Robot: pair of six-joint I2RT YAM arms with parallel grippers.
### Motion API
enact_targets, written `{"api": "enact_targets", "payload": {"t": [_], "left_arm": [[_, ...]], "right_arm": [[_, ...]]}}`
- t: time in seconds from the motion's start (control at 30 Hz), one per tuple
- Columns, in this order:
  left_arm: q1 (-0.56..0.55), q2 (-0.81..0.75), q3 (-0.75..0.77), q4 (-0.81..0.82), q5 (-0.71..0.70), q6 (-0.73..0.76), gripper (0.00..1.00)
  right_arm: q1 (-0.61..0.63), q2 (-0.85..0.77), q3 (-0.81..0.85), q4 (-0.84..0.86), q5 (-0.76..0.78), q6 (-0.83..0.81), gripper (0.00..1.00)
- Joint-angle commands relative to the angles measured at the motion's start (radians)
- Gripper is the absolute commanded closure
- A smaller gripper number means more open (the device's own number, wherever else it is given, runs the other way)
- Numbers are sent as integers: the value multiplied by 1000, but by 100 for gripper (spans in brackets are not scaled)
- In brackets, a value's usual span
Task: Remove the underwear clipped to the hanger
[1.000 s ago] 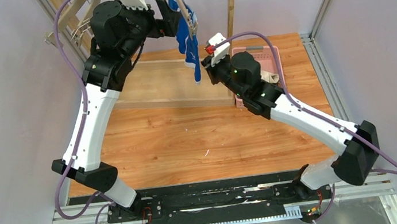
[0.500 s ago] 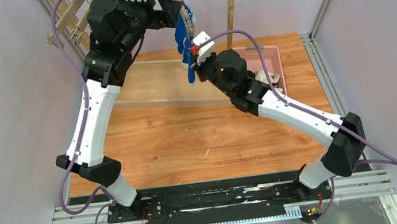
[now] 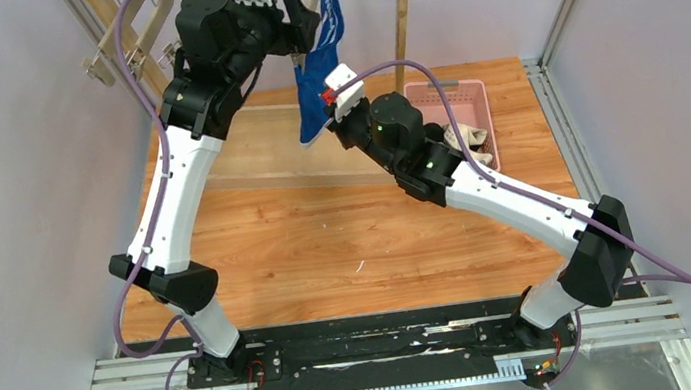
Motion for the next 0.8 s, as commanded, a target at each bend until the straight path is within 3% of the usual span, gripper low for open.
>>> {"api": "enact_targets", "payload": {"t": [0.0, 0.63, 0.77], "left_arm": [[-5, 15, 25, -17, -34, 47, 31], [-5, 50, 54, -64, -75, 149, 78], [-5, 67, 66, -70, -69, 157, 96]], "right_arm": [[11, -23, -22, 24, 28, -19, 93], [11, -58, -95, 52, 21, -31, 90], [12, -63, -108, 56, 20, -35, 89]]}}
